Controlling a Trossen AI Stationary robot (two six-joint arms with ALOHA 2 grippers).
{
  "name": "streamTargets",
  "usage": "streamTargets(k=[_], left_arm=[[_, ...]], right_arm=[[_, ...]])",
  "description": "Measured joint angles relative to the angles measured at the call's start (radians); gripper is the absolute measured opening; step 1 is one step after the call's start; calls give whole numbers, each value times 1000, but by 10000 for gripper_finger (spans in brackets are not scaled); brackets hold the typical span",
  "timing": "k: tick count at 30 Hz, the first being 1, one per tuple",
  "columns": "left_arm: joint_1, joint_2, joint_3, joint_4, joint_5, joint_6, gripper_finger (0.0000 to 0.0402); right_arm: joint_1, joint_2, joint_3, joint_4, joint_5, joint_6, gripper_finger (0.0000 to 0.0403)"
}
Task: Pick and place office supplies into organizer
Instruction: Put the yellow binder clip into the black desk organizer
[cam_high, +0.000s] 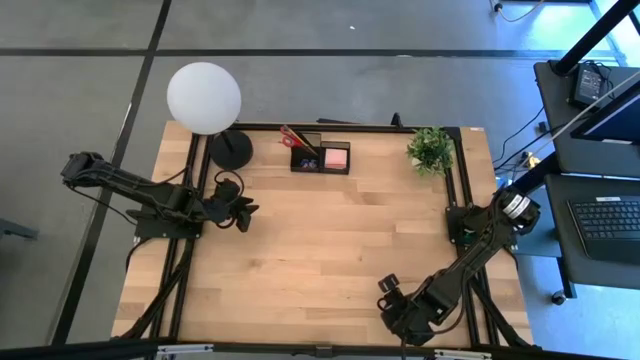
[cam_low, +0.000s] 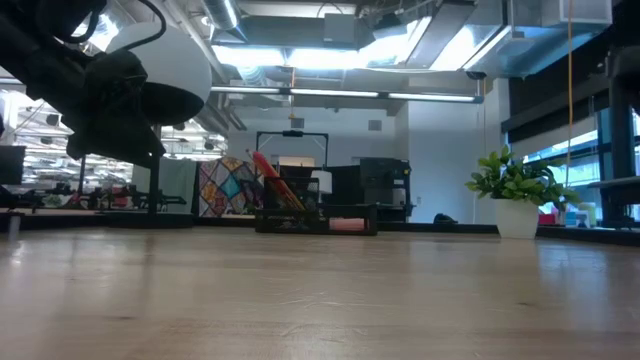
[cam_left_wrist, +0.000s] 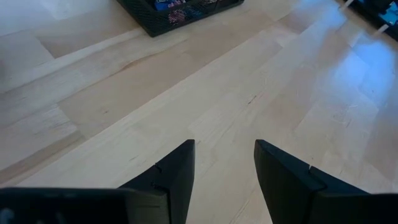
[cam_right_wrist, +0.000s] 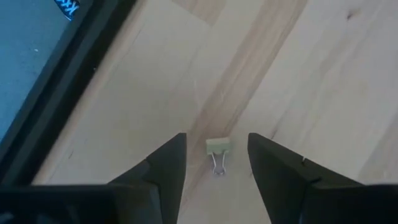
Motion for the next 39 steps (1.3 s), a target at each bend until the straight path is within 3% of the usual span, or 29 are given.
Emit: streamTargets(k=[15,39], left_arm=[[0,0,0,0,0,0,159],[0,0,0,0,-2,0,159]], right_arm=[[0,83,-5,1,3,40,175],[0,88,-9,19,-3,48,163]])
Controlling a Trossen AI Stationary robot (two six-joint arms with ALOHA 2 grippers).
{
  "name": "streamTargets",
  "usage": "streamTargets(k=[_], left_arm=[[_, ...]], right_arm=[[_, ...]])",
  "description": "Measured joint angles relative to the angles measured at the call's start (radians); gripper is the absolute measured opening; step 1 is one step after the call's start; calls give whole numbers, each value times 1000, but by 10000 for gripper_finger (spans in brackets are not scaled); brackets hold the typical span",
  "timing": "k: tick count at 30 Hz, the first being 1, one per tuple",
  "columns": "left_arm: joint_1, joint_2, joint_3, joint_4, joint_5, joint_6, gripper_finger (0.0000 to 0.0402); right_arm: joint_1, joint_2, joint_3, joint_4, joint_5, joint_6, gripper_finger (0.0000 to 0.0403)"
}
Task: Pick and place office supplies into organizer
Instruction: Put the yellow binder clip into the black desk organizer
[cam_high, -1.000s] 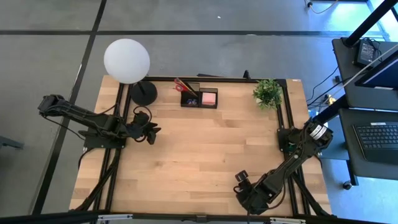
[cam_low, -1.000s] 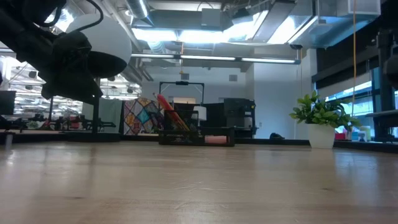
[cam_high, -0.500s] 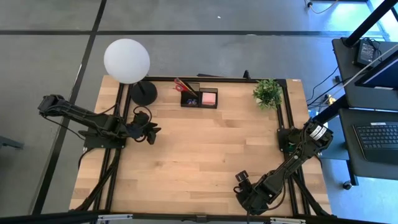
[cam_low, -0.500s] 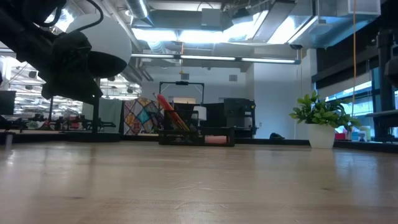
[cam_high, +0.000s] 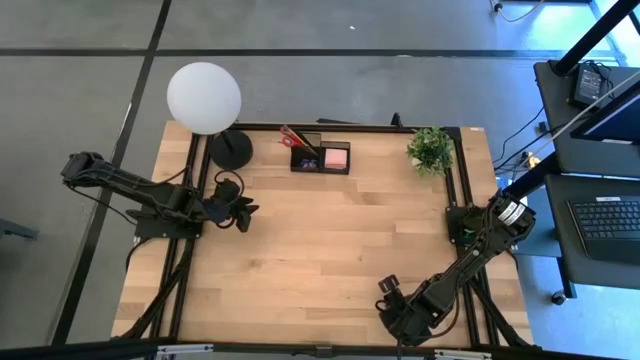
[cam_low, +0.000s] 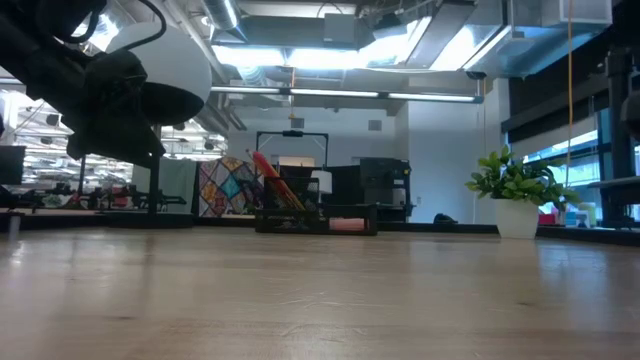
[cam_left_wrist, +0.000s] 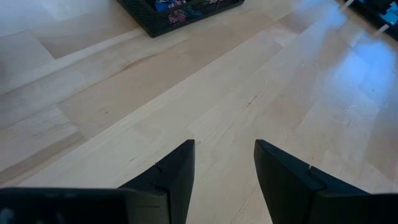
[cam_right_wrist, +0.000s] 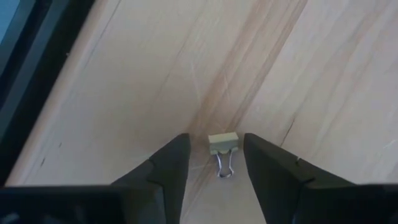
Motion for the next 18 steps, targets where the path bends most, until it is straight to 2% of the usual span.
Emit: streamTargets(k=[18], left_arm=[[0,0,0,0,0,0,159]], right_arm=[[1,1,0,3,-2,5,75]])
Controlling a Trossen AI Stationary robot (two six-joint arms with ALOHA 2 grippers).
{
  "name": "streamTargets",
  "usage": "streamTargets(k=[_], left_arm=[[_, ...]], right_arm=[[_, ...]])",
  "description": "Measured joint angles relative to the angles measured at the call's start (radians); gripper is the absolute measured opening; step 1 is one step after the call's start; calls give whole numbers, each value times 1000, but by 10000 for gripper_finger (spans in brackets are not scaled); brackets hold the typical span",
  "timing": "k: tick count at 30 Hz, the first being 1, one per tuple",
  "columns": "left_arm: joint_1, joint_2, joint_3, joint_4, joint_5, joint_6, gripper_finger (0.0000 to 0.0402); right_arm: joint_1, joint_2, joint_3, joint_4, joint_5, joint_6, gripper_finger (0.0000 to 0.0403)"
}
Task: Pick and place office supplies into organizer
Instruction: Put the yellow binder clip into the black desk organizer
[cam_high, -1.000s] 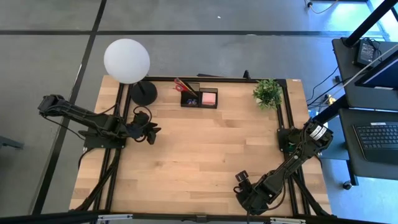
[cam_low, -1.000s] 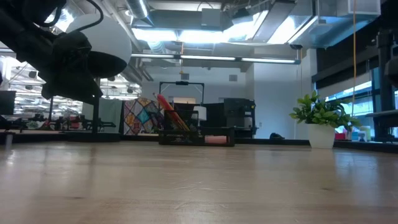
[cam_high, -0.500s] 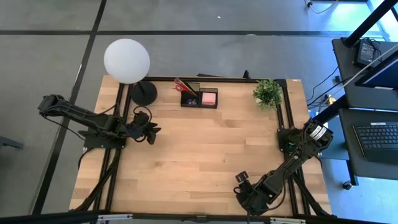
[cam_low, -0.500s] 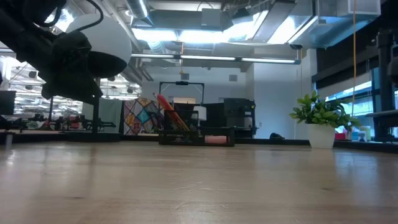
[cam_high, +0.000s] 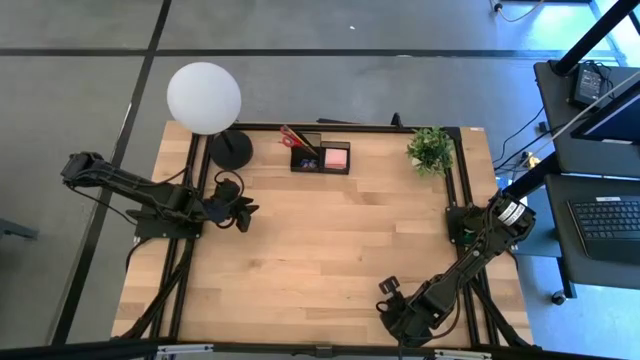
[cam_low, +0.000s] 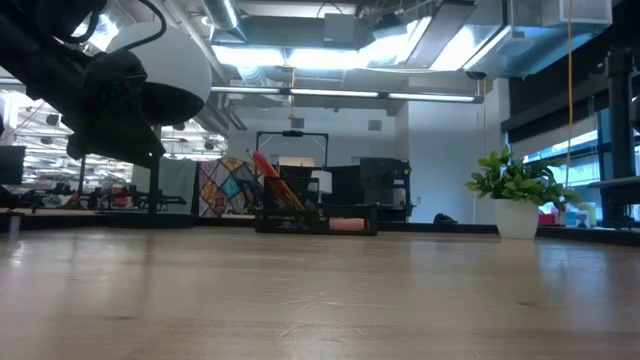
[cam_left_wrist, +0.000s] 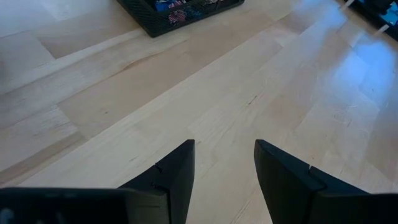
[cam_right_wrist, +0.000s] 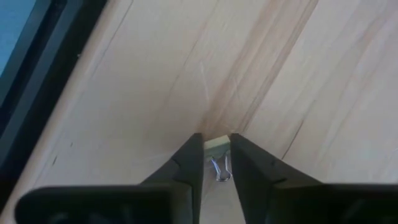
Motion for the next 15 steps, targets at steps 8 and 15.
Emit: streamTargets(k=[8,15], left_arm=[[0,0,0,0,0,-7,159],[0,0,0,0,0,-8,159]], right_arm=[[-5,-8,0,-21,1,46,69],[-68,-104,-7,-166,38,108,68]])
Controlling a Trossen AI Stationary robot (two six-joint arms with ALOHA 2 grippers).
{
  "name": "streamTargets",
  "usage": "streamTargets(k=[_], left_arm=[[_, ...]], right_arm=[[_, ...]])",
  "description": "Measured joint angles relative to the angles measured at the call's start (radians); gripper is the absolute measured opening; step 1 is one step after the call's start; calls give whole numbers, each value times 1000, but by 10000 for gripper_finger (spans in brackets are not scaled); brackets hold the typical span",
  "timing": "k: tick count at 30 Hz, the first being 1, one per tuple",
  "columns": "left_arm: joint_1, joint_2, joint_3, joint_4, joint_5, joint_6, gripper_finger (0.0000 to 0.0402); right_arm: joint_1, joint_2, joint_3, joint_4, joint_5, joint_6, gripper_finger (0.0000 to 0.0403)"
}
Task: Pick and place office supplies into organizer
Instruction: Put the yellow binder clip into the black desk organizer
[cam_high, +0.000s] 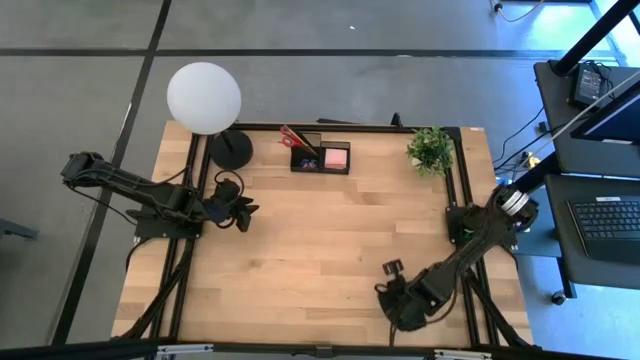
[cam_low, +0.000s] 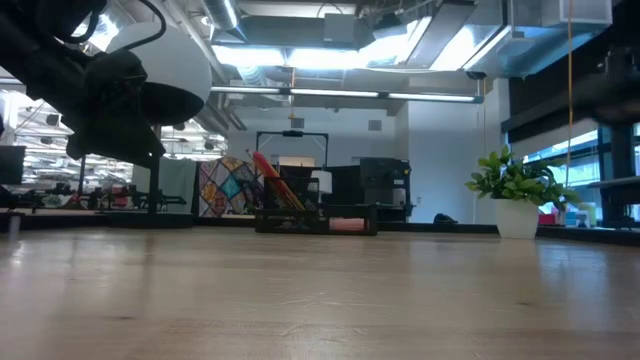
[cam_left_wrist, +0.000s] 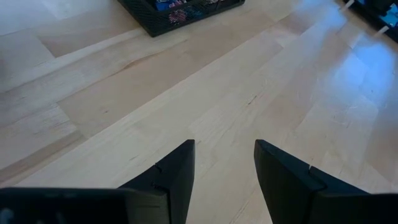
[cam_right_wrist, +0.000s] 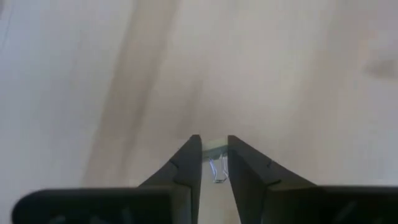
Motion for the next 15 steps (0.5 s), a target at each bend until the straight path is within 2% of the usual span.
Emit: streamTargets(k=[5,10,15], left_arm=[[0,0,0,0,0,0,159],[0,0,0,0,0,53,159],[0,0,0,1,-6,94,159]], right_arm=[[-118,-90,12,-1,107,-38,68],[-276,-111,64,103,224,-96,68],[-453,-108,91,403,285,-168,68]])
